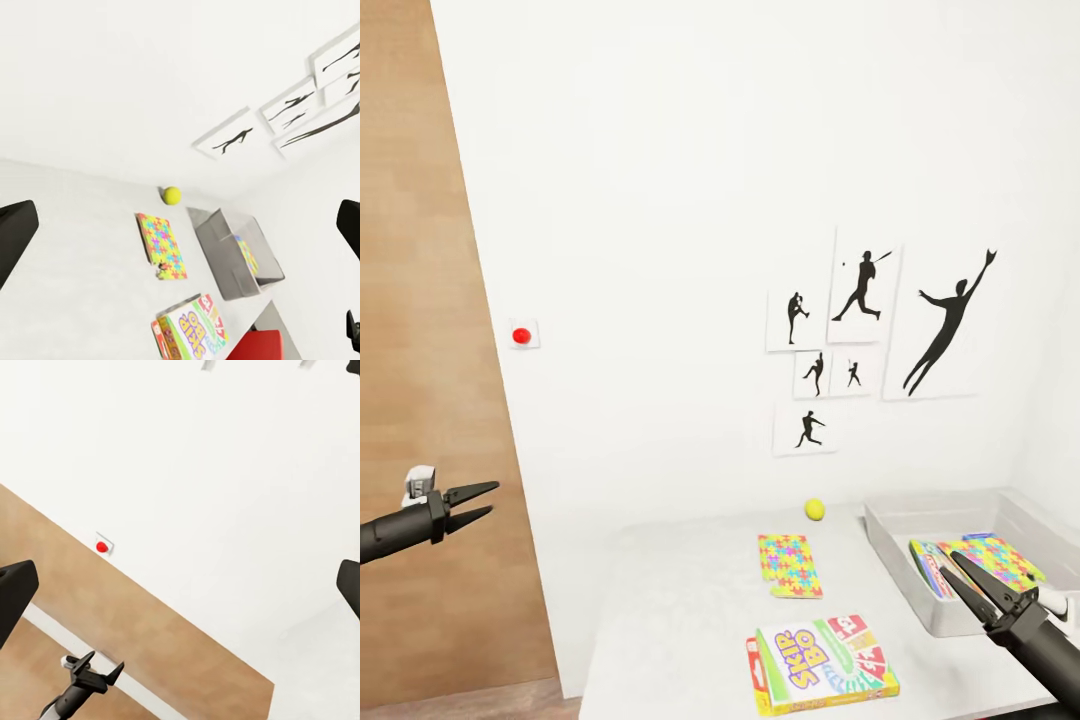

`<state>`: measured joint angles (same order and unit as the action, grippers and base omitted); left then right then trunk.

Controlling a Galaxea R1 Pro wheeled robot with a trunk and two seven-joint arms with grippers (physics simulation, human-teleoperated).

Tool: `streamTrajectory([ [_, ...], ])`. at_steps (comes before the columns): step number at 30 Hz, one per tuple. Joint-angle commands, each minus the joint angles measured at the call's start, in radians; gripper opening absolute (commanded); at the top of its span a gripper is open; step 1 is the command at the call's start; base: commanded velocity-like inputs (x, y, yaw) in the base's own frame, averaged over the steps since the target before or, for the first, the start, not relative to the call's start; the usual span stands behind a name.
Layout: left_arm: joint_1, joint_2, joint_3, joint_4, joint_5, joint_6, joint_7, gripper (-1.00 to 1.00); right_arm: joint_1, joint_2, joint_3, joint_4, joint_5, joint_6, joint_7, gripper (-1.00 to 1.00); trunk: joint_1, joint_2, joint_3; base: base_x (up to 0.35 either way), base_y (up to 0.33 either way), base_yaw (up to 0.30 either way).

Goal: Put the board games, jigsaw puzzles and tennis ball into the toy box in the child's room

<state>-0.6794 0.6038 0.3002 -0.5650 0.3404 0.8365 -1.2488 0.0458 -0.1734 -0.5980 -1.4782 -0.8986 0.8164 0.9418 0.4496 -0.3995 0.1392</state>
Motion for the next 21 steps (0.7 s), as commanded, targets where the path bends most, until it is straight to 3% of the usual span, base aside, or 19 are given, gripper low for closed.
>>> streamTrajectory([
  [1,0.000,0.000,0.000,0.000,0.002,0.008,-0.001,1.00,0.000,0.000,0.000,0.000,-0.003,0.005,0.000,1.00,0.000,-0.001,0.000,0.001,0.045,0.002],
  [21,0.000,0.001,0.000,0.000,0.002,0.007,-0.001,1.00,0.000,0.002,0.000,0.002,-0.002,0.003,-0.004,1.00,0.000,-0.001,0.000,0.040,0.057,0.000],
])
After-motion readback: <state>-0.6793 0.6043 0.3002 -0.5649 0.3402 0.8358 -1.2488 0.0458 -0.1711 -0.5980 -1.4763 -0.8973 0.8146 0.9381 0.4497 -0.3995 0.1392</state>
